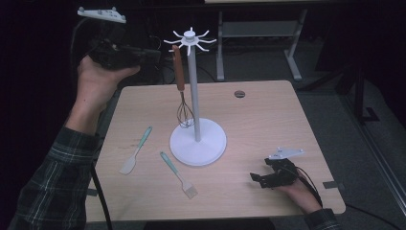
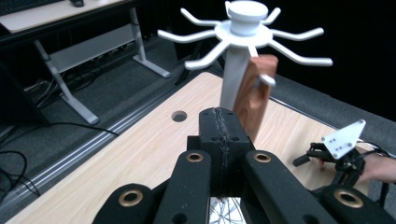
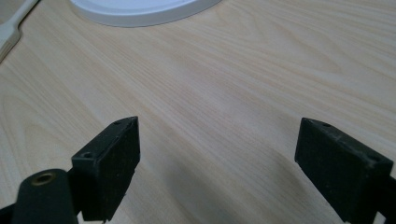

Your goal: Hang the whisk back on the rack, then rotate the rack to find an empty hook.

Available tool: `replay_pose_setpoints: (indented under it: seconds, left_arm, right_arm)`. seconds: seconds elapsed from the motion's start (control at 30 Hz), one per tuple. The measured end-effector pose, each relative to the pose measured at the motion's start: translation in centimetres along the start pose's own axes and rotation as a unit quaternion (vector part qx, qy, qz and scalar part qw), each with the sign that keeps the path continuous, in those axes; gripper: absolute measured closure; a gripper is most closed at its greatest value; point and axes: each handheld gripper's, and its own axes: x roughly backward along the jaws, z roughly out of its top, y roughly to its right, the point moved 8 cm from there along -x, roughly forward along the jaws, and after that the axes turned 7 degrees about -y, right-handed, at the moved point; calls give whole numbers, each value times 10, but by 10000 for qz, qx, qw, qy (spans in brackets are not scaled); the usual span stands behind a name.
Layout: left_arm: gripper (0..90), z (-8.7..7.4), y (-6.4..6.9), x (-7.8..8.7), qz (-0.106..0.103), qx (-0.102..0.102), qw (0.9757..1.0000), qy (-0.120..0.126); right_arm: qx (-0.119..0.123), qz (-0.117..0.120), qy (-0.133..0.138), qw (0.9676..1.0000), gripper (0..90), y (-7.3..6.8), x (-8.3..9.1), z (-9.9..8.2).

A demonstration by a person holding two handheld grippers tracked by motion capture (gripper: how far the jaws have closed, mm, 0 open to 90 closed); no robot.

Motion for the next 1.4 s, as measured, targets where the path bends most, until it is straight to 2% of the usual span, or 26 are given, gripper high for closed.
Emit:
replay_pose_setpoints:
  seconds: [0.2, 0.57, 0.77, 1.13, 1.23, 1.33, 1.4]
  left_arm:
    - [900, -18, 5, -3, -55, 4, 10000, -52]
    - [900, -59, 16, -23, -141, 50, 9996, -227]
    - [899, -95, 23, -38, -202, 136, 9990, -363]
    - [899, -159, 31, -66, -194, 295, 9973, -638]
    - [899, -176, 30, -75, -127, 336, 9966, -742]
    - [899, -196, 26, -87, -191, 450, 9955, -818]
    - [899, -210, 22, -94, -162, 530, 9941, -927]
  right_arm:
    - [-22, 0, -17, 10000, 140, 0, 0, 0]
    - [33, -15, 9, 10000, 139, 0, 0, 0]
    - [37, -17, 8, 10000, 140, 0, 0, 0]
    - [53, -37, -1, 10000, 140, 0, 0, 0]
    - [47, -36, -6, 10000, 139, 0, 0, 0]
    - [50, -38, -1, 10000, 140, 0, 0, 0]
    - [59, -39, -5, 10000, 140, 0, 0, 0]
